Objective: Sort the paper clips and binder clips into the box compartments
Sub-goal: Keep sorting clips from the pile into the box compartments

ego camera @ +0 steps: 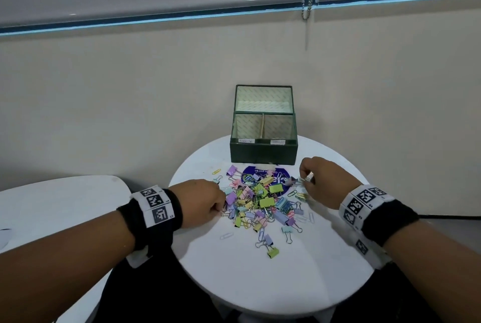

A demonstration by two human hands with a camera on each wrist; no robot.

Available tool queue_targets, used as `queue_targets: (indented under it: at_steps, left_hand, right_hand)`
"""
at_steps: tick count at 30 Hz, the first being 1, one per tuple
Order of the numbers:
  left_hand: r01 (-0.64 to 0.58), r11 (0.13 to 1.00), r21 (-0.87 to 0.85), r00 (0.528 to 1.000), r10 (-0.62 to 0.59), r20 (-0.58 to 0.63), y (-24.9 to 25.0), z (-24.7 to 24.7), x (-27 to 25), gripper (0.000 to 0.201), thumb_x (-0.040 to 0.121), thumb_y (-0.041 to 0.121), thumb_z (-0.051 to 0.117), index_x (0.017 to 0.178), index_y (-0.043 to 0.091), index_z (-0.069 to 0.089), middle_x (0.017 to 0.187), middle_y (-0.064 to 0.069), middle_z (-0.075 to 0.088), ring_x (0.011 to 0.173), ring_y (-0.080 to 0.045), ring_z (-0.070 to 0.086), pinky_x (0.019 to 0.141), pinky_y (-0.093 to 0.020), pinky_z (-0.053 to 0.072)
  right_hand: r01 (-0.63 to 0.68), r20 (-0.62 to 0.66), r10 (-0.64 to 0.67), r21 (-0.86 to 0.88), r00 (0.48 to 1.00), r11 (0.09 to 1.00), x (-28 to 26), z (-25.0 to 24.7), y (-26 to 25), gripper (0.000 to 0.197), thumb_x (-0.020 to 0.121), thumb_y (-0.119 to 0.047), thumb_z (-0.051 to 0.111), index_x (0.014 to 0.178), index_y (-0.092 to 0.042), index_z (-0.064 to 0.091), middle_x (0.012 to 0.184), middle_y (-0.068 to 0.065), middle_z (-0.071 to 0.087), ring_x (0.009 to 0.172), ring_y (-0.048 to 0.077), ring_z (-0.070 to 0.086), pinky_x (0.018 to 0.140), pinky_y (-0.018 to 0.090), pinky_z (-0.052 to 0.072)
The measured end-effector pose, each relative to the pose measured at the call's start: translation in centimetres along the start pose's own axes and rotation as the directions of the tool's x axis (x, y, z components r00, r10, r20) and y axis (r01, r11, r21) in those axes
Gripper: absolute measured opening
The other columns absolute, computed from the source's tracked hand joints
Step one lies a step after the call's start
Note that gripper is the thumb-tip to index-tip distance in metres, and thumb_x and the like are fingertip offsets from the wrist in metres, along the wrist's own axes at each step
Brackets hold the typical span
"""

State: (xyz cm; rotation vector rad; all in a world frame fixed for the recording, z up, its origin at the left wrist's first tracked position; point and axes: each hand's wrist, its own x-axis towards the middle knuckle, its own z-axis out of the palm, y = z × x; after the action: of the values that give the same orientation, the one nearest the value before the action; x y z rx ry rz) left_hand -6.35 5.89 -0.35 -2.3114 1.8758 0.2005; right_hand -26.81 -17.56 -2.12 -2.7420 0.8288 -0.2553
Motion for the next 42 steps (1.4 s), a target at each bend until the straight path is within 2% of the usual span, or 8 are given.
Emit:
queue_targets:
  at_steps: [6,11,17,19,22,24,32,42]
  left_hand:
    - [0.132,0.886,-0.444,0.987,-0.159,-0.023,-1.6,-0.5,0.1,0.015,0.084,0.018,0.066,0.093,0.030,0.064,0.081,0.010,0.071,0.072,-0.007,0.062,0.071,-0.019,0.049]
    - [0.273,0.182,-0.945,0.957,-0.150,0.248,-2.8,-1.3,-0.6,0.021,0.093,-0.001,0.061,0.113,0.006,0.062,0.088,-0.011,0.073,0.069,-0.015,0.064,0.059,-0.024,0.052]
    - [0.358,-0.192,-0.914,0.895,-0.207,0.394,-2.6,-1.3,-0.7,0.020,0.089,0.000,0.043,0.094,0.007,0.060,0.078,-0.011,0.060,0.060,-0.020,0.062,0.049,-0.024,0.047]
    - [0.395,-0.019,-0.918,0.899,-0.198,0.391,-1.9,-1.6,-0.8,0.002,0.081,0.013,0.057,0.081,0.012,0.059,0.073,-0.006,0.056,0.055,-0.015,0.051,0.047,-0.023,0.039]
    - [0.310,0.742,-0.595,0.944,-0.167,0.283,0.3,-1.6,-1.4,0.026,0.079,0.042,0.076,0.071,0.023,0.060,0.061,0.016,0.053,0.055,-0.004,0.047,0.052,-0.018,0.038]
    - [0.155,0.967,-0.204,0.974,-0.115,0.195,2.0,-1.3,-1.8,0.035,0.074,0.060,0.070,0.080,0.026,0.065,0.072,0.019,0.060,0.070,-0.001,0.055,0.065,-0.021,0.046]
    - [-0.112,0.975,0.192,0.982,0.079,0.174,4.3,-0.7,-1.3,0.018,0.092,0.030,0.047,0.091,0.022,0.063,0.096,0.003,0.064,0.085,-0.023,0.061,0.075,-0.032,0.051]
    - [0.153,0.776,-0.611,0.952,-0.282,-0.121,1.7,-9.2,11.0,0.020,0.097,0.038,0.057,0.087,0.021,0.063,0.083,0.005,0.063,0.069,-0.009,0.055,0.066,-0.026,0.047]
  right_hand:
    - [0.079,0.201,-0.092,0.071,0.975,0.994,-0.9,0.0,-1.0,0.018,0.082,-0.049,0.075,0.083,-0.033,0.069,0.085,-0.016,0.068,0.082,0.005,0.063,0.077,0.029,0.055]
    - [0.123,0.275,-0.121,0.010,0.954,0.992,-0.6,0.2,-1.4,0.014,0.087,-0.043,0.073,0.095,-0.032,0.071,0.096,-0.015,0.064,0.092,0.012,0.062,0.086,0.030,0.054]
    - [0.110,0.185,-0.113,0.031,0.976,0.993,-0.7,0.8,-1.0,0.012,0.087,-0.025,0.062,0.075,-0.028,0.061,0.081,-0.014,0.066,0.079,0.009,0.062,0.076,0.031,0.057]
    - [0.092,0.126,-0.099,0.060,0.987,0.994,-0.6,0.9,-0.7,0.011,0.083,-0.025,0.062,0.074,-0.028,0.058,0.076,-0.014,0.066,0.076,0.009,0.063,0.072,0.032,0.057]
    - [0.083,0.076,-0.090,0.088,0.993,0.993,-0.3,0.8,-0.4,0.017,0.084,-0.023,0.064,0.073,-0.029,0.053,0.074,-0.012,0.064,0.072,0.011,0.060,0.069,0.029,0.055]
    - [0.102,0.060,-0.108,0.098,0.992,0.990,-0.1,0.7,-0.3,0.021,0.087,-0.022,0.065,0.073,-0.030,0.052,0.072,-0.012,0.061,0.068,0.010,0.056,0.066,0.025,0.049]
    - [0.075,0.011,-0.077,0.115,0.997,0.991,-0.1,0.7,-0.3,0.011,0.094,-0.031,0.061,0.084,-0.030,0.056,0.078,-0.016,0.061,0.072,0.010,0.059,0.067,0.024,0.049]
    - [0.042,-0.007,-0.041,0.098,0.999,0.994,-0.1,0.2,-0.7,0.009,0.098,-0.029,0.055,0.089,-0.027,0.056,0.089,-0.009,0.065,0.073,0.007,0.055,0.062,0.019,0.039]
